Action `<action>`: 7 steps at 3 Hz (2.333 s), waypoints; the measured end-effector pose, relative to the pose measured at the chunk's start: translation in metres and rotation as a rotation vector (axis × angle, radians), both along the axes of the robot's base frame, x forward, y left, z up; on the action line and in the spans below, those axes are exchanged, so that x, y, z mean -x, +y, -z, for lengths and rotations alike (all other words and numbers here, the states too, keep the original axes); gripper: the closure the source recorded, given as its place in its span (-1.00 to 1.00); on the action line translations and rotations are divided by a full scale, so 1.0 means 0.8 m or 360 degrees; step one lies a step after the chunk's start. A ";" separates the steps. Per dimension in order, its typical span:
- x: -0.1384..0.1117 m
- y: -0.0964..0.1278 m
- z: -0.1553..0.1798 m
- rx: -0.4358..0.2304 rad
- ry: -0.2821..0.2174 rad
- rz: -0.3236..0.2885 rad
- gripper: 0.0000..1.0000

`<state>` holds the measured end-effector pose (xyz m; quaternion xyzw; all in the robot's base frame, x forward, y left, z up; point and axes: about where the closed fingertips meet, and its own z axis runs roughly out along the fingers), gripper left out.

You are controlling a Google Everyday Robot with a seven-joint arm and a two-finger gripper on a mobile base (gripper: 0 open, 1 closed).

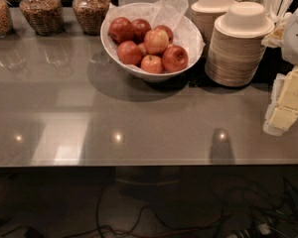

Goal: Pick apple from white bowl

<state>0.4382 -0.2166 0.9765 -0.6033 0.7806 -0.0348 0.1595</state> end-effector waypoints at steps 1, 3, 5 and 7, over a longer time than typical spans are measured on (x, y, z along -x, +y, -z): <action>0.000 0.000 0.000 0.0000 0.0000 0.0000 -1.00; -0.028 0.005 0.001 -0.0132 -0.0136 0.0057 -1.00; -0.110 0.039 -0.005 -0.0374 -0.0360 0.0145 -1.00; -0.186 0.082 -0.006 -0.0480 -0.0443 0.0131 -1.00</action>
Offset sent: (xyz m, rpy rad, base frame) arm 0.0180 0.0005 -0.0060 0.0653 -0.0684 -0.0320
